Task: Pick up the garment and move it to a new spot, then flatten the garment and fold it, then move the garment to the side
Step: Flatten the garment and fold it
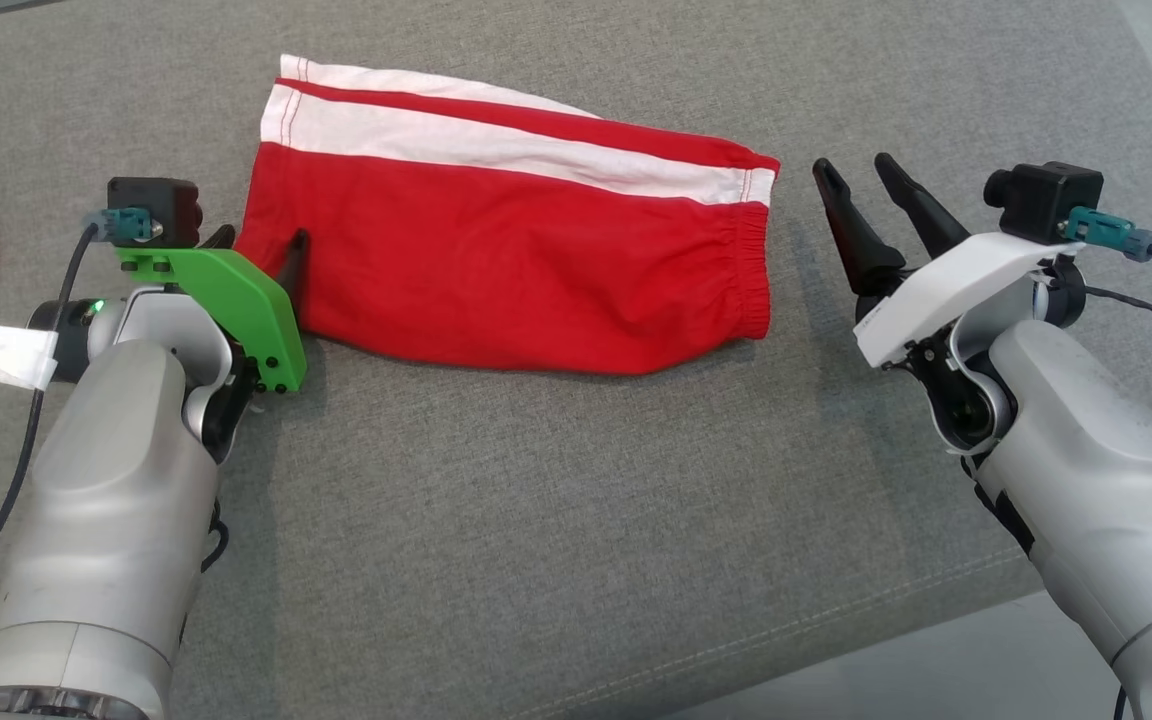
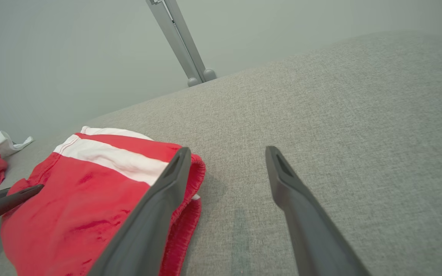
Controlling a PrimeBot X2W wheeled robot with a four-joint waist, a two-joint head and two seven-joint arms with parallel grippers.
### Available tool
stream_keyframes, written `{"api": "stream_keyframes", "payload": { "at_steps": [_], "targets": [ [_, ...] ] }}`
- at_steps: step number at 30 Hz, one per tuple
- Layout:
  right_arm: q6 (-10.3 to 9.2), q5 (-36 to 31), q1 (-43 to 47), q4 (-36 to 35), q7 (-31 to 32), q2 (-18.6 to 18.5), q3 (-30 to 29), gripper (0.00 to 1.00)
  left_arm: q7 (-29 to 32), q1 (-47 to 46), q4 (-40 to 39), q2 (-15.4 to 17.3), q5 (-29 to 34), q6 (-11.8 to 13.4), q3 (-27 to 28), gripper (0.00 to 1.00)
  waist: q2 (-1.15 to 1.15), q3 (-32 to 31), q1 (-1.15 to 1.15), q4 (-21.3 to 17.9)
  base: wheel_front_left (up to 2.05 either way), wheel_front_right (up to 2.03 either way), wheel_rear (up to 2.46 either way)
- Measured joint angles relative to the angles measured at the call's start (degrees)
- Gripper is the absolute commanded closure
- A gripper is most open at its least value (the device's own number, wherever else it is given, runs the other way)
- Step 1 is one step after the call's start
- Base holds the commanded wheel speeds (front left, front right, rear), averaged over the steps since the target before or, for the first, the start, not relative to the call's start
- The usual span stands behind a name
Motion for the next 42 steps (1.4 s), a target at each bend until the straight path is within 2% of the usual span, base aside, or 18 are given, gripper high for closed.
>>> {"api": "stream_keyframes", "payload": {
  "at_steps": [1, 2, 3, 4, 5, 6, 15, 33, 42],
  "targets": [
    [0.00, 0.0, 0.1, -0.2, -0.2, 0.0, -0.1, 0.00, 0.3, 0.0, 0.2, 0.0, -0.3, 0.0, 0.0, 0.00, 0.00, 0.0, 0.00, 0.0, 0.00, 0.00, 0.00],
    [0.00, 0.1, 0.2, -0.4, -0.2, 0.0, -0.1, 0.00, 0.6, 0.0, 0.3, 0.0, -0.9, 0.0, 0.1, 0.13, 0.00, 0.0, 0.00, 0.0, 0.00, 0.00, 0.00],
    [0.00, 0.3, 0.4, -0.5, -0.2, 0.0, -0.2, 0.00, 0.7, 0.0, 0.3, 0.0, -1.3, 0.0, 0.1, 0.48, 0.00, -0.1, 0.00, 0.0, 0.00, 0.00, 0.00],
    [0.00, 0.5, 0.6, -0.6, -0.2, 0.0, -0.3, 0.00, 0.8, 0.0, 0.3, 0.0, -1.4, 0.0, 0.1, 0.64, 0.00, -0.1, 0.00, 0.0, 0.00, 0.00, 0.00],
    [0.00, 0.5, 0.8, -0.6, -0.2, 0.0, -0.3, 0.00, 1.0, 0.0, 0.3, 0.0, -1.4, 0.0, -0.1, 0.85, 0.00, -0.1, 0.00, 0.0, 0.00, 0.00, 0.00],
    [0.00, 0.5, 1.1, -0.6, -0.2, 0.0, -0.5, 0.00, 1.0, 0.0, 0.3, -0.1, -1.4, 0.0, -0.4, 1.00, 0.00, -0.3, 0.00, 0.0, 0.00, 0.00, 0.00],
    [0.00, 1.0, 4.0, -0.6, -0.3, -0.3, -1.0, 0.00, 1.4, 3.5, -2.0, -1.8, -5.4, -0.2, -3.8, 1.00, 0.00, -2.3, 0.00, 1.0, 0.00, 0.00, 0.00],
    [0.00, 1.0, 9.0, -1.4, -0.4, -2.7, -1.8, 0.00, -6.8, 16.1, -8.7, -3.0, -12.8, -0.3, -4.3, 1.00, 0.00, -8.3, 0.00, 5.4, 0.00, 0.00, 0.00],
    [0.00, 1.0, 9.1, -1.2, 0.4, -2.4, 1.1, 0.00, -10.4, 21.9, -13.3, -3.2, -15.8, -0.3, -3.5, 1.00, 0.00, -10.4, 0.00, 7.6, 0.00, 0.00, 0.00]
  ]
}}
